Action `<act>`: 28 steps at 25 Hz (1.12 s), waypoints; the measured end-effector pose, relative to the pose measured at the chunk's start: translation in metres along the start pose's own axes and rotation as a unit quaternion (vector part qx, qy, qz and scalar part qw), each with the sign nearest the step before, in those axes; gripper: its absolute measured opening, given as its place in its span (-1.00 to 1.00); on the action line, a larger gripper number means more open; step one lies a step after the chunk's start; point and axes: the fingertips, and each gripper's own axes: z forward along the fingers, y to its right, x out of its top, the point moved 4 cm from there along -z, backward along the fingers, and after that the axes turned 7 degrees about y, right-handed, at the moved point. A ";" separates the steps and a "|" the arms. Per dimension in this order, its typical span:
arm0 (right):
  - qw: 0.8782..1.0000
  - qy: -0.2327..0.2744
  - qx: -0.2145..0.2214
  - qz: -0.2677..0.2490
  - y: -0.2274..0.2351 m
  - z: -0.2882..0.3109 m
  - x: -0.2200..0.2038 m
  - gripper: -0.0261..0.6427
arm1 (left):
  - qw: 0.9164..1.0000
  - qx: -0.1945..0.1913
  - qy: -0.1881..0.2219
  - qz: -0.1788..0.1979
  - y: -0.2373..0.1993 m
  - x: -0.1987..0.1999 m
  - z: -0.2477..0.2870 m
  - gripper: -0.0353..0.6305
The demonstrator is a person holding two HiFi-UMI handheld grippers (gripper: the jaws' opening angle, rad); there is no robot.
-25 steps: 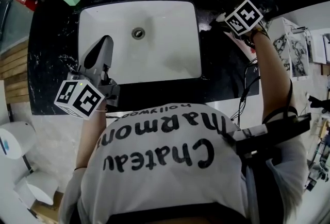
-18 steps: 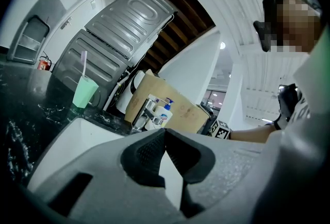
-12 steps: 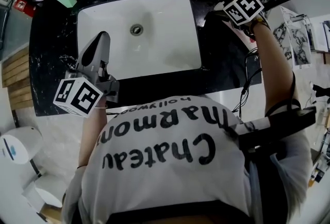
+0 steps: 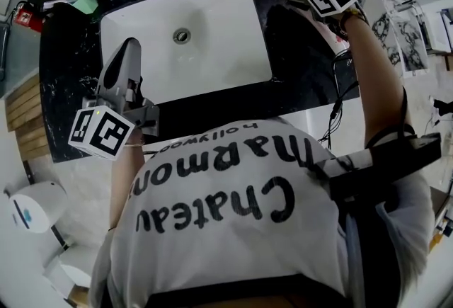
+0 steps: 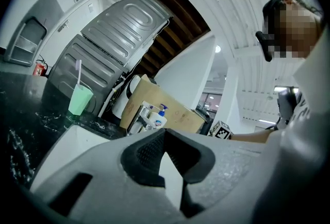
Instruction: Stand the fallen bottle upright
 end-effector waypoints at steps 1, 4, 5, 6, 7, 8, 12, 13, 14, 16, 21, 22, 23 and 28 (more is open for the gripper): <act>1.000 0.008 -0.004 0.003 0.002 -0.003 0.001 -0.39 | 1.000 0.000 0.001 0.001 0.001 0.001 0.000 -0.85; 0.999 0.033 -0.018 0.017 0.007 -0.011 0.003 -0.39 | 1.000 -0.001 -0.001 0.004 0.006 0.001 0.001 -0.85; 0.999 0.040 -0.022 0.022 0.009 -0.015 0.003 -0.39 | 1.000 -0.003 -0.002 0.005 0.008 0.001 0.002 -0.85; 0.998 0.047 -0.025 0.026 0.011 -0.018 0.003 -0.39 | 1.000 -0.005 -0.003 0.007 0.010 0.001 0.002 -0.85; 0.998 0.054 -0.029 0.030 0.013 -0.022 0.004 -0.39 | 1.000 -0.007 -0.003 0.009 0.013 0.002 0.003 -0.85; 0.997 0.061 -0.031 0.034 0.014 -0.025 0.005 -0.39 | 1.000 -0.008 -0.002 0.011 0.016 0.003 0.004 -0.85; 0.994 0.094 -0.037 0.050 0.018 -0.042 0.004 -0.39 | 1.000 -0.014 0.002 0.019 0.032 0.003 0.007 -0.85; 0.992 0.104 -0.038 0.054 0.020 -0.047 0.003 -0.39 | 1.000 -0.015 0.003 0.021 0.037 0.003 0.007 -0.85; 0.991 0.115 -0.039 0.058 0.022 -0.052 0.002 -0.39 | 1.000 -0.016 0.004 0.022 0.042 0.002 0.008 -0.85; 0.987 0.139 -0.041 0.064 0.024 -0.062 0.001 -0.39 | 1.000 -0.014 0.007 0.022 0.051 0.000 0.007 -0.85; 0.975 0.198 -0.052 0.082 0.030 -0.091 -0.008 -0.39 | 1.000 -0.006 0.016 0.023 0.075 -0.005 0.007 -0.85; 0.973 0.208 -0.054 0.084 0.030 -0.096 -0.009 -0.39 | 1.000 -0.006 0.017 0.022 0.081 -0.006 0.007 -0.85; 0.971 0.218 -0.055 0.084 0.030 -0.102 -0.010 -0.39 | 1.000 -0.007 0.019 0.019 0.086 -0.007 0.007 -0.85; 0.956 0.270 -0.068 0.092 0.032 -0.129 -0.020 -0.39 | 0.999 -0.009 0.028 0.022 0.115 -0.013 0.010 -0.85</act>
